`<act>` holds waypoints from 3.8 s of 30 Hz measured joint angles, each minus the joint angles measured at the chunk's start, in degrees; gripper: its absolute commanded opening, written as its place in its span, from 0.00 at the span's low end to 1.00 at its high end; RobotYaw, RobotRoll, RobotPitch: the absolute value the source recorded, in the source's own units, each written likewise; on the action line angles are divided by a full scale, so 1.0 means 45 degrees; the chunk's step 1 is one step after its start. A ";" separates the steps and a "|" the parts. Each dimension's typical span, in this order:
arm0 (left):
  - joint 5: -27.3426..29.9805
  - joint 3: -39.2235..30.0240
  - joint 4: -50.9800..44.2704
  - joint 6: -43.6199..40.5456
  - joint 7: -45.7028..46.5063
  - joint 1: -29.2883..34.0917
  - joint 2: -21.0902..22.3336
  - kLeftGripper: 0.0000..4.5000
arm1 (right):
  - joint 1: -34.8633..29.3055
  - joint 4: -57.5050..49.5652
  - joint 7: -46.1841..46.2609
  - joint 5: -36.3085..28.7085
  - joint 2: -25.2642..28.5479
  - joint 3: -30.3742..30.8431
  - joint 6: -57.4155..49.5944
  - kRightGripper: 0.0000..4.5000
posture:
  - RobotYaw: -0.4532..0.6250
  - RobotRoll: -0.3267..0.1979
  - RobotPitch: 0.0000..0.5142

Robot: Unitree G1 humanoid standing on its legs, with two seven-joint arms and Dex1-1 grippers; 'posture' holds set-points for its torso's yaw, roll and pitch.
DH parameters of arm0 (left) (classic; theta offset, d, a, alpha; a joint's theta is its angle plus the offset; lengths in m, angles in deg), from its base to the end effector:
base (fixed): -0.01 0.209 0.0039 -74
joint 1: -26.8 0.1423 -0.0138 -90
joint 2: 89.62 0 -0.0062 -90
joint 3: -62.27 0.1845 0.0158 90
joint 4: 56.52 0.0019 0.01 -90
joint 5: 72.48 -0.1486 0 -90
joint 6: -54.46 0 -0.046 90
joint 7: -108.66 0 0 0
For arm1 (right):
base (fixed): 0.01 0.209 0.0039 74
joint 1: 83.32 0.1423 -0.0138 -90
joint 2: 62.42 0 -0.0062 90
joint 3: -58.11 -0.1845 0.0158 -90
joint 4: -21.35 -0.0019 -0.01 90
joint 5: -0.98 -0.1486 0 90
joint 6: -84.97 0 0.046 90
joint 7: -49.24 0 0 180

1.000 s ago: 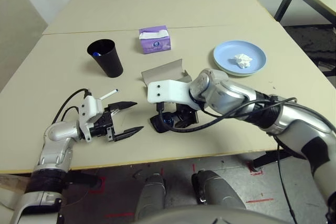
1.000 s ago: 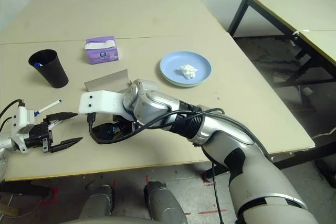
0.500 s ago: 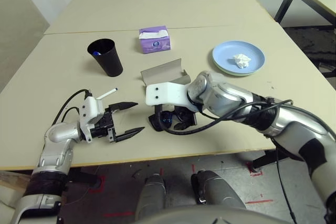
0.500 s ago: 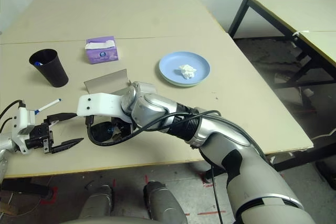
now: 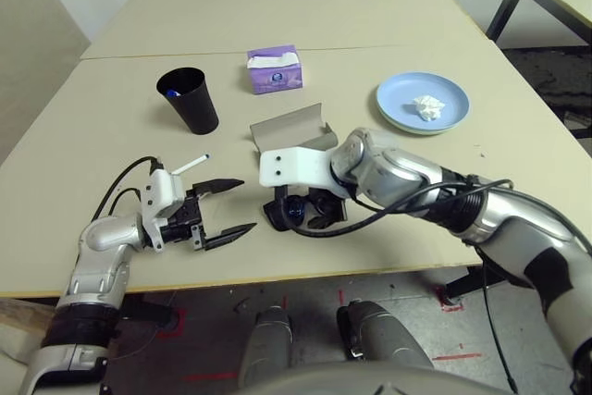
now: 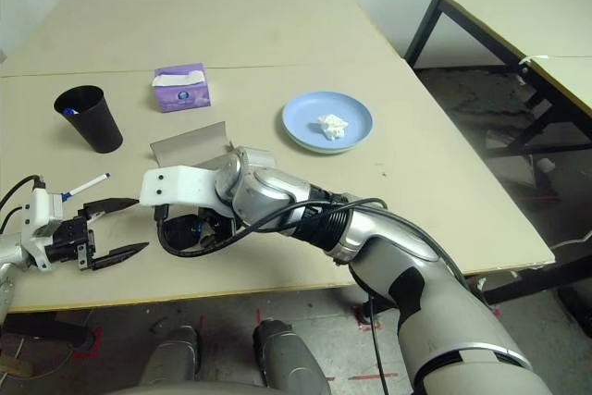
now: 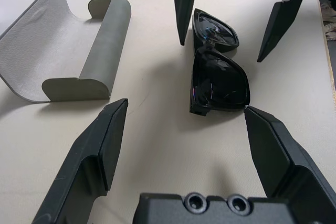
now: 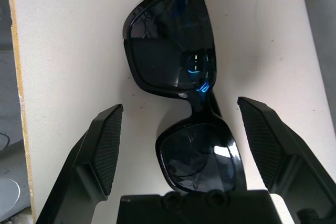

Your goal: Organize and tidy the items on the table.

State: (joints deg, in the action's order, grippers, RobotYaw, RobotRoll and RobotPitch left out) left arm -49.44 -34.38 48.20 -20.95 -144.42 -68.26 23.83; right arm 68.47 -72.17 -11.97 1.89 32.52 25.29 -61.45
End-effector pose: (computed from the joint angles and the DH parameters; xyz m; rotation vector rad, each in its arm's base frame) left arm 0.2226 0.3113 0.0958 0.3542 0.0281 -1.0784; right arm 0.2730 -0.0139 0.1885 -1.1185 0.6069 1.4140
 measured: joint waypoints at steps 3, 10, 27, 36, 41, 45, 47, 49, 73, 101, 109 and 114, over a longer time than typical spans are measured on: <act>0.0007 0.0000 -0.0056 -0.0023 0.0026 0.0016 -0.0011 1.00 | -0.0020 -0.0120 -0.0042 0.0001 0.0059 0.0000 -0.0098 0.69 | 0.38 0.62 0.24; 0.0008 0.0002 -0.0166 -0.0098 0.0066 0.0108 -0.0107 1.00 | -0.0031 -0.0266 -0.0033 0.0025 0.0102 -0.0053 -0.0196 0.12 | 0.38 0.62 0.25; 0.0003 0.0035 -0.0238 -0.0261 0.0144 -0.0060 -0.0307 1.00 | 0.0252 -0.1208 -0.1253 0.0693 0.1921 0.0641 0.0599 0.03 | 0.37 0.62 0.23; -0.0008 0.0074 -0.0272 -0.0257 0.0241 0.0125 -0.0498 1.00 | 0.0767 0.0607 -0.1731 0.1788 0.1191 0.0563 0.2186 0.03 | 0.37 0.62 0.22; -0.0014 0.0094 -0.0298 -0.0253 0.0267 0.0188 -0.0515 1.00 | 0.1807 0.2045 -0.1470 0.1894 -0.0289 -0.0667 0.2704 0.03 | 0.37 0.62 0.22; -0.0015 0.0092 -0.0281 -0.0253 0.0258 0.0135 -0.0511 1.00 | 0.2352 0.3756 -0.1119 0.2058 -0.1054 -0.1427 0.3663 0.03 | 0.37 0.62 0.22; -0.0014 0.0090 -0.0270 -0.0254 0.0232 0.0105 -0.0503 1.00 | 0.2653 0.4885 -0.0756 0.2298 -0.1374 -0.1690 0.4426 0.03 | 0.37 0.62 0.22; -0.0008 0.0086 -0.0264 -0.0254 0.0176 0.0070 -0.0486 1.00 | 0.3005 0.6154 -0.0182 0.2619 -0.1659 -0.1996 0.5483 0.03 | 0.37 0.62 0.23; 0.0006 0.0028 -0.0683 -0.0252 0.0665 0.0832 -0.0530 1.00 | 0.3475 1.2273 0.2429 0.5271 -0.3853 -0.3496 1.2335 0.03 | 0.41 0.62 0.27; 0.0641 -0.0990 -0.1159 -0.0854 0.1539 0.1224 -0.0434 1.00 | 0.2427 1.2762 0.1669 0.5968 -0.3987 -0.4031 1.1981 0.03 | 0.41 0.62 0.28; 0.0874 -0.1744 -0.1885 -0.0964 0.1793 0.2675 -0.0296 1.00 | 0.2386 1.2652 0.1465 0.6156 -0.3999 -0.4057 1.1883 0.03 | 0.43 0.62 0.28; 0.0873 -0.1762 -0.2227 -0.0967 0.1980 0.2807 -0.0333 1.00 | 0.2285 1.2603 0.1319 0.6258 -0.4015 -0.4060 1.1848 0.24 | 0.43 0.62 0.27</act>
State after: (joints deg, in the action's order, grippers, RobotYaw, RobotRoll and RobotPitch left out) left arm -45.51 -42.31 38.18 -25.30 -135.51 -55.62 22.33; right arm 78.75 -15.46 -6.03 30.05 14.45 7.02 -8.13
